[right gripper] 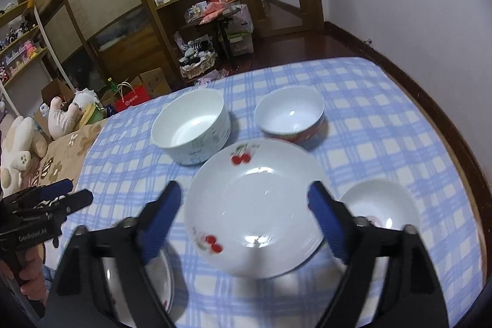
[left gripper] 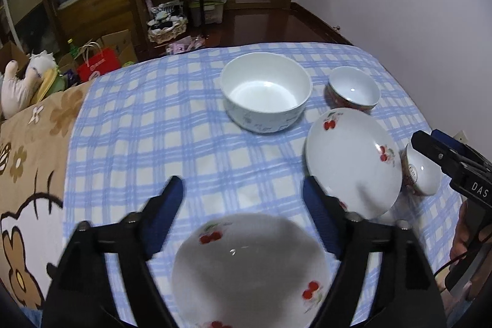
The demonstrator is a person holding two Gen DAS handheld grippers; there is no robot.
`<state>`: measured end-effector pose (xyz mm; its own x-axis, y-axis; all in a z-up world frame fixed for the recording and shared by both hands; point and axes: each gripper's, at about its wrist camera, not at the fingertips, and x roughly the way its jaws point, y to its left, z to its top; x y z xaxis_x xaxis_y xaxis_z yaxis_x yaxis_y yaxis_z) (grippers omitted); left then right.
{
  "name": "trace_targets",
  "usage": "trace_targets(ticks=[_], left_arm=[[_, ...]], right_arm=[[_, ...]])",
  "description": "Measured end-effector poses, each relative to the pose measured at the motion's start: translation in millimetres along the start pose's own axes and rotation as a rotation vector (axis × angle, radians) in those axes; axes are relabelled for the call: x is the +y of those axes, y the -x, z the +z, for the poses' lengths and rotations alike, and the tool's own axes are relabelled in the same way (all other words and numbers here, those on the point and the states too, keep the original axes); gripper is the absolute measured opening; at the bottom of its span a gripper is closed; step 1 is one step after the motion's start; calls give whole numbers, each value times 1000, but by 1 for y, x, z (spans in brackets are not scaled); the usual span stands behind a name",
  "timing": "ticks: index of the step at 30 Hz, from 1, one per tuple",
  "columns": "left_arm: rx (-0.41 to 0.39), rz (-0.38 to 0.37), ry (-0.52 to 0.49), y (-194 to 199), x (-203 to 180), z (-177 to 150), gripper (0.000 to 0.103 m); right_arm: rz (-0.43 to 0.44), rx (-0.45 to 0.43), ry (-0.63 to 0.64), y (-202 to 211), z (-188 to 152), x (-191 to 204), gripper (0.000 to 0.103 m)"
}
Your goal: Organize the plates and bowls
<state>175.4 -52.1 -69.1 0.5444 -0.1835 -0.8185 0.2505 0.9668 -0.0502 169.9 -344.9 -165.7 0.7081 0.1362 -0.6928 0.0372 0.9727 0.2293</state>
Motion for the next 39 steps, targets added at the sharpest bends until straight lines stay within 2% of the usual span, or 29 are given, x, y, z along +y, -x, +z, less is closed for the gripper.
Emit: trace_targets(ticks=[2,4,8,12,19,27,33,39], left_arm=[[-3,-2,-3,-4,-6,6,93],[8,-1,-6,-10,-12,13,96],[53,-2,-37,-25,-24,25,96],[78,-10,-42,-38,-34,31,96],[131,-36,-36,-64,-46,34,96],[163,-51,-34,-88,-57,27,96],[176,-37,-31,-103,-61,22,96],[226,-32,-34,-123,-66,15,96]], right_arm=[[-9,-1,13,-1,8,-4,98],[-18,3,28,-4,17,-10,101],[-36,15,53,-10,32,-21,102],[-17,47,49,-21,40,-34,102],[7,116,26,-43,43,-51,102],[-14,139,8,-61,40,-63,102],[-20,155,-8,-72,34,-70,102],[-13,193,-18,-85,27,-74,102]])
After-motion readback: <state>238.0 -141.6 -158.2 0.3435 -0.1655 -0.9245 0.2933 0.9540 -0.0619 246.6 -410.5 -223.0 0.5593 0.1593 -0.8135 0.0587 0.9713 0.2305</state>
